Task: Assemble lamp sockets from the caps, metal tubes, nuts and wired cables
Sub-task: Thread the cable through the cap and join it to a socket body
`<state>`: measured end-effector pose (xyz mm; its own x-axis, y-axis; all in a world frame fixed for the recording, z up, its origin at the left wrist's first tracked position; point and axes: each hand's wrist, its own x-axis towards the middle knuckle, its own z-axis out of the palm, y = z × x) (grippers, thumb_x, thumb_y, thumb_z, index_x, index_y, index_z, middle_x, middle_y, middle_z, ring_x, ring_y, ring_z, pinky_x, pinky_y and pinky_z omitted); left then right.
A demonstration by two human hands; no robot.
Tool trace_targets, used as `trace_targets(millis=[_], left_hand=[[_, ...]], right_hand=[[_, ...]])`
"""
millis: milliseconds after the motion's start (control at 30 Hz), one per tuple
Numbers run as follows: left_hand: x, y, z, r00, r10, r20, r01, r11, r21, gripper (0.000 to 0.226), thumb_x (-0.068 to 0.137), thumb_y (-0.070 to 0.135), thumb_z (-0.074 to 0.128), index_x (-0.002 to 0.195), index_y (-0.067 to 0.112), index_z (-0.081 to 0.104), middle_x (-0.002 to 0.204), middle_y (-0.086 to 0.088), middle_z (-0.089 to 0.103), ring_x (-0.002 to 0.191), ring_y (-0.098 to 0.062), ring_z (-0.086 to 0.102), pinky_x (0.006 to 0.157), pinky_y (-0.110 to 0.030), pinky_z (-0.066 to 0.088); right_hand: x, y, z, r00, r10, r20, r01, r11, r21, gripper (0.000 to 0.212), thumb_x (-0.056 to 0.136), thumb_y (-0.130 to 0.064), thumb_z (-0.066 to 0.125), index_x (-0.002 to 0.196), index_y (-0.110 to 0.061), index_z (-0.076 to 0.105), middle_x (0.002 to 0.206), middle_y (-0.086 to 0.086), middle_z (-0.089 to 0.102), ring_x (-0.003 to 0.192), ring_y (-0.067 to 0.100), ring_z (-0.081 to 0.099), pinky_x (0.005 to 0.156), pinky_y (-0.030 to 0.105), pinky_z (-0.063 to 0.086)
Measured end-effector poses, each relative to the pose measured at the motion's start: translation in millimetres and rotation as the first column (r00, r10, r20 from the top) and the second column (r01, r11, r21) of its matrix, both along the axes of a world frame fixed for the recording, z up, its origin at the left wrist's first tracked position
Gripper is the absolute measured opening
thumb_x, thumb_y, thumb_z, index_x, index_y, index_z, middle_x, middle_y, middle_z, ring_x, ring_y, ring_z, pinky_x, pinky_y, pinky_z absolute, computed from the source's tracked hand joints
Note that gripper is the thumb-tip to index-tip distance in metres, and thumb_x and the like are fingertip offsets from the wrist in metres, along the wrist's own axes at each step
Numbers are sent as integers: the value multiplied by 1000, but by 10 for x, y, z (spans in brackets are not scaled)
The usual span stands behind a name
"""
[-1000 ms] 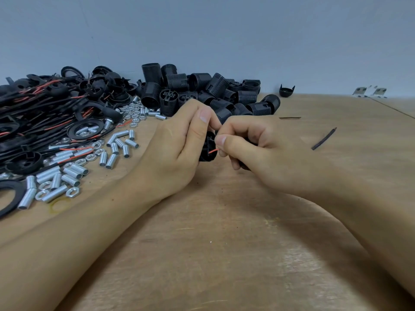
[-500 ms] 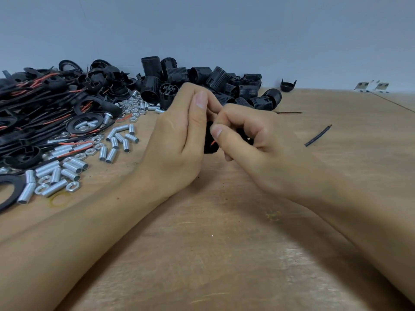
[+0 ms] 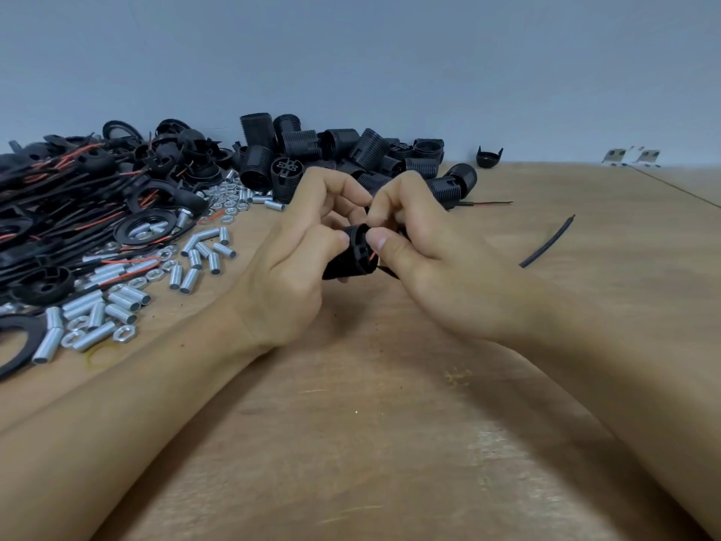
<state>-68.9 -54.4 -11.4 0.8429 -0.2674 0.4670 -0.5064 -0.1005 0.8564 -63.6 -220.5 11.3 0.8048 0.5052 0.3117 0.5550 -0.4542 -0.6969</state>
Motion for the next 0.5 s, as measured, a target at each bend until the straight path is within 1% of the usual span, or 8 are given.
trace_targets(millis=[67,133,200,300,333,400,467,500], left_hand=[[5,-1,-5,1000,-9,-1,9,1000,0,30,81,9,36,107,18,48,101,-12,50,83,-22,48,61,-37,44],[4,-2,-13,1000,-16,0,16,1000,-3,28,84,10,38,108,18,48,102,-12,51,83,-21,49,62,-37,45],[4,0,-18,1000,-17,-2,17,1000,-8,26,86,10,39,108,19,49,102,-7,54,82,-19,51,63,-37,46],[8,5,-16,1000,-17,-17,17,1000,-20,24,87,10,40,107,19,50,99,2,56,81,-18,52,63,-38,45],[12,8,-16,1000,-16,-19,16,1000,-24,24,87,10,40,106,18,49,99,2,56,80,-18,52,63,-38,44],[19,13,-13,1000,-11,-17,11,1000,-25,22,87,11,40,106,18,49,99,-2,55,80,-21,52,62,-38,44],[23,17,-11,1000,-7,-3,7,1000,-5,22,88,11,39,106,16,49,100,-8,53,81,-24,52,62,-38,44],[24,20,-11,1000,-10,3,10,1000,6,21,88,11,39,107,15,48,100,-11,52,81,-26,52,61,-38,44]], right_hand=[[-9,7,12,1000,17,-10,-17,1000,5,13,102,-13,44,97,-23,38,73,-13,48,62,-6,47,58,15,36],[-17,9,28,999,38,-21,-38,999,21,14,102,-9,43,98,-19,35,72,-14,54,62,-9,47,59,11,38],[-24,-7,42,996,63,-61,-59,996,60,15,101,-7,43,98,-18,34,72,-22,57,63,-8,46,59,11,38],[-46,-40,59,986,125,-114,-115,990,87,25,91,1,46,96,-20,34,74,-24,57,65,-9,45,58,9,37],[-49,-48,60,985,136,-104,-130,990,61,30,85,5,46,97,-20,33,77,-20,55,65,-10,46,58,8,36],[-42,-49,60,991,125,-48,-127,991,-44,41,80,14,44,99,-20,31,85,-11,45,70,-6,42,61,9,35],[-31,-47,52,993,106,49,-98,983,-155,42,82,17,46,103,-17,33,91,-4,41,75,0,37,64,12,33],[-30,-50,43,992,79,97,-61,981,-182,40,83,16,48,107,-14,36,91,-3,41,76,1,38,65,12,34]])
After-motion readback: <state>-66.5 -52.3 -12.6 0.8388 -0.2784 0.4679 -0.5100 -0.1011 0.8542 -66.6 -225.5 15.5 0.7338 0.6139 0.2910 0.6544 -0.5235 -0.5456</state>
